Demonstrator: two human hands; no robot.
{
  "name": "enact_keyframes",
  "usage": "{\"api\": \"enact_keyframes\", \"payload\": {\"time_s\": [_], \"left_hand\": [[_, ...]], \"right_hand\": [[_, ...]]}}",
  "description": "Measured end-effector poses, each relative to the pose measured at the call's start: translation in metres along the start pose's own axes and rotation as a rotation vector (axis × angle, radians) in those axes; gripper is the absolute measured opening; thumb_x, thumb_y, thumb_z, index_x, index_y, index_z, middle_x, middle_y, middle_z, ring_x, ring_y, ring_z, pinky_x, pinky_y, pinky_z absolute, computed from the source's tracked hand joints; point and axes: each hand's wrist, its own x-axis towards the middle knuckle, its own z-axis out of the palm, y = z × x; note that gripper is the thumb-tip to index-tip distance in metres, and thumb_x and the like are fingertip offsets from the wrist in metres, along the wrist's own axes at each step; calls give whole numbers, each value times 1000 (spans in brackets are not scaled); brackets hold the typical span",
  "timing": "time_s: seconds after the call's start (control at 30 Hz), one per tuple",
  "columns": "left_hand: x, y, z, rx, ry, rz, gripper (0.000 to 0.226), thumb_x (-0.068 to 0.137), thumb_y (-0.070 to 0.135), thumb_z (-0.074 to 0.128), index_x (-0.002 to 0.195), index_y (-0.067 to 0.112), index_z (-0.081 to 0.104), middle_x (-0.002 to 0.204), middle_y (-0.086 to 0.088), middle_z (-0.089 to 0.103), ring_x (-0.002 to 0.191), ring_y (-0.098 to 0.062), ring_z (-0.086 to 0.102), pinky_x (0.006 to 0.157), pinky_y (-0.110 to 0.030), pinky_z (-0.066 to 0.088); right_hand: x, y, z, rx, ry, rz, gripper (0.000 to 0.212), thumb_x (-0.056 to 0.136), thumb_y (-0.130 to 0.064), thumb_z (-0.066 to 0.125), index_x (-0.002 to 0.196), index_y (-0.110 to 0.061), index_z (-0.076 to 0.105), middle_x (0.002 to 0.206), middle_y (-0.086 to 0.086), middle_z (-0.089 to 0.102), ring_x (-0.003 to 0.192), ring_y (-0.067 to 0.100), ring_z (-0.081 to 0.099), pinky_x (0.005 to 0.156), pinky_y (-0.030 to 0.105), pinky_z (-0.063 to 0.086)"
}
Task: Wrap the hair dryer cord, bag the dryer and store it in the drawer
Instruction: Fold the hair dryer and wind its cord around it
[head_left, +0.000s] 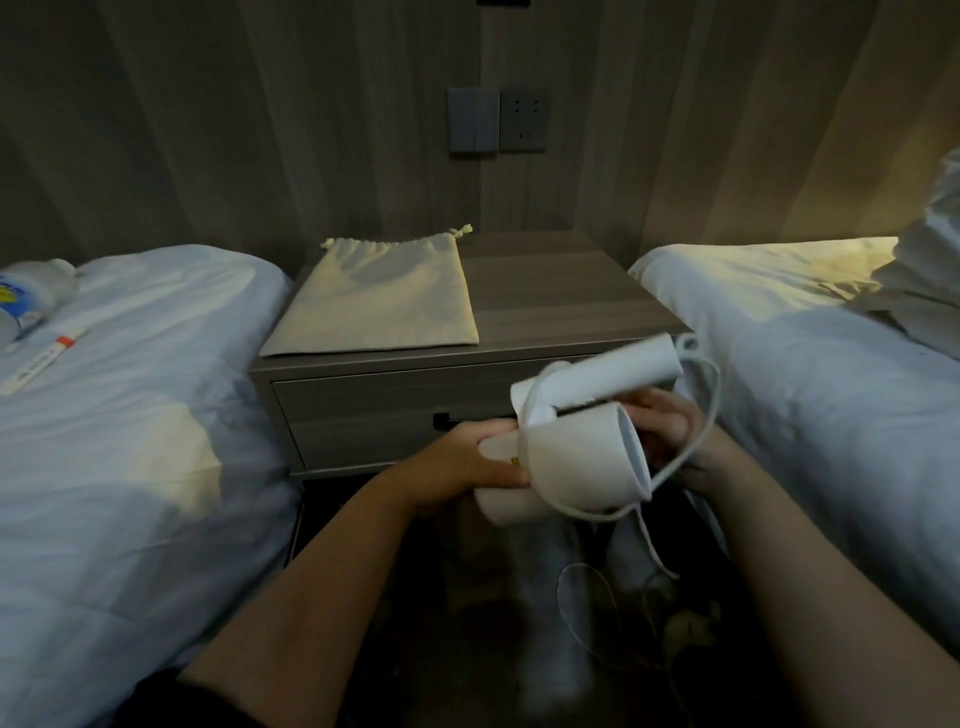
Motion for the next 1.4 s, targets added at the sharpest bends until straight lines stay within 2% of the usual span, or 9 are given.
{"api": "enact_keyframes", "payload": {"time_s": [0.13, 0.33, 0.43, 0.57, 0.67, 0.77, 0.97, 1.17, 1.4], "left_hand": [[7, -2, 1, -236, 199, -5, 62, 42, 39, 74, 101, 27, 62, 97, 3, 68, 86, -9, 65, 70, -22, 54], [12, 3, 5, -165, 510, 27, 37, 59, 33, 81, 91, 26, 64, 92, 6, 68, 87, -13, 63, 67, -14, 51], [14, 3, 13, -55, 581, 19, 28, 73, 20, 77, 96, 25, 60, 88, 13, 62, 80, -1, 58, 61, -9, 48], [16, -2, 26, 46, 544, -21, 49, 71, 28, 77, 113, 25, 53, 100, 12, 59, 88, 1, 55, 61, -9, 45], [18, 0, 21, -67, 482, -108, 79, 79, 31, 70, 143, 22, 25, 123, 1, 52, 108, -14, 54, 85, -25, 48], [17, 3, 11, -91, 547, 6, 94, 82, 26, 67, 148, 33, 0, 136, 1, 41, 118, -18, 50, 100, -40, 44], [10, 7, 5, 116, 505, 139, 60, 81, 33, 67, 133, 34, 38, 123, 8, 51, 107, -11, 55, 85, -31, 53], [11, 6, 8, 38, 581, 91, 36, 88, 29, 59, 119, 27, 42, 103, 11, 53, 92, -6, 57, 68, -17, 48], [16, 7, 16, -272, 630, 17, 28, 91, 31, 53, 114, 20, 44, 105, -4, 57, 91, -16, 59, 71, -26, 51]], "right_hand": [[5, 11, 9, 16, 119, 12, 27, 82, 7, 48, 84, -9, 69, 63, 1, 71, 62, 20, 61, 53, 23, 51], [2, 9, 17, 218, -270, 94, 54, 63, -13, 79, 113, -6, 61, 87, 8, 61, 74, 14, 57, 60, 25, 43], [6, 15, 32, 186, -113, 136, 57, 64, -41, 77, 111, -14, 60, 104, 12, 62, 83, 20, 55, 65, 30, 41], [6, 18, 47, 268, 105, 158, 57, 69, -38, 64, 119, -13, 56, 124, 16, 62, 112, 29, 60, 89, 42, 50], [4, 13, 46, 202, 192, 142, 66, 65, -37, 67, 124, -11, 54, 120, 15, 65, 110, 28, 62, 79, 39, 54], [4, 9, 43, 137, 212, 159, 54, 77, -32, 62, 125, -8, 53, 120, 17, 64, 106, 28, 62, 73, 37, 53], [1, 10, 44, 63, 132, 179, 52, 67, -37, 62, 111, -10, 61, 114, 16, 67, 106, 29, 63, 84, 40, 52], [-3, 1, 47, 47, 126, 132, 58, 66, -34, 63, 116, -6, 59, 112, 17, 67, 101, 27, 64, 72, 35, 53], [-4, -2, 61, -12, 167, 62, 29, 82, -25, 61, 105, -7, 62, 91, 8, 71, 79, 16, 68, 58, 26, 53]]}}
